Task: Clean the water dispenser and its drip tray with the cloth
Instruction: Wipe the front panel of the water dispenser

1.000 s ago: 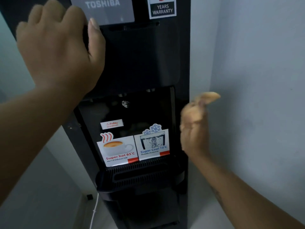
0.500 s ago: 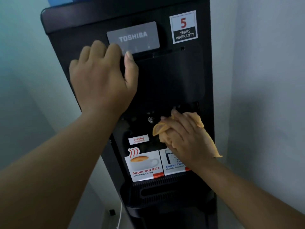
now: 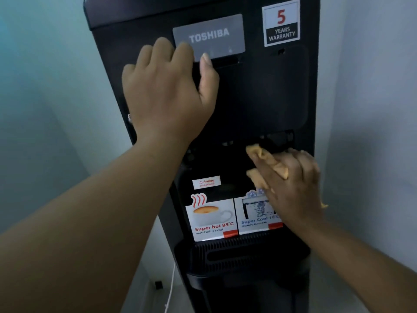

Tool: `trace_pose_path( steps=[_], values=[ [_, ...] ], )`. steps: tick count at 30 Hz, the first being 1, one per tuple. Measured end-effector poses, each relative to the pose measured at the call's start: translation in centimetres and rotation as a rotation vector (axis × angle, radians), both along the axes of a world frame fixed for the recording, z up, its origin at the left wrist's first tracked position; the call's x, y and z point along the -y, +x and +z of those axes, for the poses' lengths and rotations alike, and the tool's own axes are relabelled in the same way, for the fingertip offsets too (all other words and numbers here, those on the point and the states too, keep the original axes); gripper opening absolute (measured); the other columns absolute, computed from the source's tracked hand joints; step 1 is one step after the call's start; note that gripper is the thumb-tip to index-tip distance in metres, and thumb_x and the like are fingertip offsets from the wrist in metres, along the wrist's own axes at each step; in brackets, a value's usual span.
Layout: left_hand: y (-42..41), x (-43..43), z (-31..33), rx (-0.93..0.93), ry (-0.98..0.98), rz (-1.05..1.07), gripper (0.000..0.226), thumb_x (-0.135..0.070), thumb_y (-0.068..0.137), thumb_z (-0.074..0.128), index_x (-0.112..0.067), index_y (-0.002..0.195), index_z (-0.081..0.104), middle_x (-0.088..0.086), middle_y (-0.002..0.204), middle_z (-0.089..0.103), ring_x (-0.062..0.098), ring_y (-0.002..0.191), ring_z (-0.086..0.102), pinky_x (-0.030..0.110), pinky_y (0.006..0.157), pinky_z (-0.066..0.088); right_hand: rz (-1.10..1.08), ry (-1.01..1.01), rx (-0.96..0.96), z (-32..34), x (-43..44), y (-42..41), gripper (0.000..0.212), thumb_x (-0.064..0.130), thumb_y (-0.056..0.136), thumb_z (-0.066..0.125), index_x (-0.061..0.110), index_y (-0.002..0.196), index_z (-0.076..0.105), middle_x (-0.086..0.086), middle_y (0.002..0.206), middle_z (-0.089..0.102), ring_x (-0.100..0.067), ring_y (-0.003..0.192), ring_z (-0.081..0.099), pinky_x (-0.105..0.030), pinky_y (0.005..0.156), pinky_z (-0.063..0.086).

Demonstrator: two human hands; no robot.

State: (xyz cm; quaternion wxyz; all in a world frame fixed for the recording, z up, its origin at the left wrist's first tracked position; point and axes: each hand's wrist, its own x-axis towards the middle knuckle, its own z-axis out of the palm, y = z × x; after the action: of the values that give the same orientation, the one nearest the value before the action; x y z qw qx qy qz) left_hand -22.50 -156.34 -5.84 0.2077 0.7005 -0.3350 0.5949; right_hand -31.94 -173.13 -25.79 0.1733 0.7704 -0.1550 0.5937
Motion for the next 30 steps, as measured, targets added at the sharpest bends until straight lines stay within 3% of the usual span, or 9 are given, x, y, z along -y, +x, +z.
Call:
trace_pose_path(
  steps=[3, 8, 11, 14, 16, 20, 22, 26, 30],
  values=[
    [0.0, 0.0, 0.0, -0.014, 0.021, 0.013, 0.047, -0.044, 0.097, 0.025, -0.010, 0.091, 0.057, 0.002, 0.085, 0.042, 0.021, 0.079, 0.036, 0.035, 0.068, 0.024, 0.158, 0.008, 0.041, 2.2, -4.7, 4.8, 0.041, 0.017, 0.102, 0.049, 0.019, 0.143, 0.048, -0.009, 0.119, 0.056, -0.034, 0.111, 0.053, -0.048, 0.111, 0.034],
    [0.1, 0.0, -0.1, -0.001, 0.011, 0.022, 0.047, -0.044, 0.096, 0.023, -0.011, 0.089, 0.055, 0.002, 0.084, 0.041, 0.021, 0.078, 0.035, 0.035, 0.068, 0.022, 0.320, -0.417, -0.331, 1.2, -5.0, 5.0, 0.034, 0.030, 0.093, 0.053, 0.021, 0.125, 0.059, -0.009, 0.144, 0.048, -0.031, 0.135, 0.042, -0.047, 0.115, 0.029],
    [0.2, -0.1, -0.1, -0.004, 0.012, 0.021, 0.046, -0.044, 0.096, 0.024, -0.011, 0.090, 0.057, 0.002, 0.084, 0.041, 0.020, 0.078, 0.035, 0.035, 0.068, 0.022, 0.125, -0.120, -0.197, 0.3, -1.2, 1.8, 0.062, 0.043, 0.083, 0.052, 0.021, 0.139, 0.043, -0.007, 0.126, 0.040, -0.033, 0.119, 0.039, -0.049, 0.103, 0.027],
    [0.0, 0.0, -0.1, -0.021, 0.026, 0.007, 0.046, -0.044, 0.097, 0.024, -0.011, 0.091, 0.056, 0.002, 0.085, 0.041, 0.021, 0.078, 0.035, 0.035, 0.069, 0.023, 0.068, 0.195, 0.078, 1.5, -2.8, 3.0, 0.062, 0.037, 0.086, 0.048, 0.015, 0.143, 0.035, -0.010, 0.124, 0.034, -0.031, 0.111, 0.038, -0.046, 0.093, 0.028],
    [0.1, -0.1, 0.0, -0.019, 0.025, 0.013, 0.046, -0.044, 0.097, 0.023, -0.011, 0.093, 0.056, 0.002, 0.086, 0.041, 0.020, 0.080, 0.035, 0.035, 0.070, 0.023, 0.110, 0.267, 0.145, 2.0, -6.3, 5.6, 0.057, 0.028, 0.087, 0.051, 0.016, 0.141, 0.037, -0.009, 0.126, 0.036, -0.030, 0.112, 0.040, -0.045, 0.095, 0.029],
    [0.0, -0.1, -0.1, -0.001, 0.016, -0.002, 0.046, -0.044, 0.098, 0.024, -0.011, 0.094, 0.057, 0.002, 0.085, 0.042, 0.021, 0.079, 0.035, 0.035, 0.069, 0.023, 0.313, -0.063, -0.163, 0.7, -8.5, 6.6, 0.051, 0.015, 0.089, 0.056, 0.019, 0.139, 0.047, -0.002, 0.140, 0.047, -0.026, 0.128, 0.049, -0.040, 0.110, 0.029],
    [0.0, -0.2, -0.1, 0.000, 0.012, 0.004, 0.047, -0.044, 0.097, 0.024, -0.011, 0.094, 0.057, 0.002, 0.085, 0.041, 0.020, 0.079, 0.035, 0.035, 0.069, 0.023, 0.256, -0.194, -0.215, 0.7, -6.2, 5.4, 0.047, 0.021, 0.091, 0.057, 0.016, 0.138, 0.051, -0.004, 0.147, 0.048, -0.025, 0.133, 0.044, -0.041, 0.116, 0.025],
    [-0.1, -0.2, 0.0, -0.012, 0.021, 0.022, 0.048, -0.044, 0.096, 0.023, -0.012, 0.093, 0.058, 0.001, 0.085, 0.042, 0.019, 0.079, 0.036, 0.034, 0.069, 0.024, 0.136, -0.006, -0.122, 2.0, -6.5, 5.2, 0.058, 0.023, 0.087, 0.057, 0.010, 0.140, 0.042, -0.012, 0.141, 0.042, -0.035, 0.131, 0.039, -0.046, 0.115, 0.025],
    [0.1, -0.3, 0.0, -0.018, 0.046, 0.031, 0.047, -0.045, 0.097, 0.021, -0.012, 0.094, 0.056, 0.001, 0.088, 0.041, 0.019, 0.081, 0.035, 0.034, 0.070, 0.025, 0.249, -0.214, -0.306, 2.6, -11.1, 9.2, 0.054, 0.033, 0.091, 0.052, 0.007, 0.137, 0.042, -0.014, 0.150, 0.029, -0.036, 0.137, 0.034, -0.049, 0.116, 0.023]
  ],
)
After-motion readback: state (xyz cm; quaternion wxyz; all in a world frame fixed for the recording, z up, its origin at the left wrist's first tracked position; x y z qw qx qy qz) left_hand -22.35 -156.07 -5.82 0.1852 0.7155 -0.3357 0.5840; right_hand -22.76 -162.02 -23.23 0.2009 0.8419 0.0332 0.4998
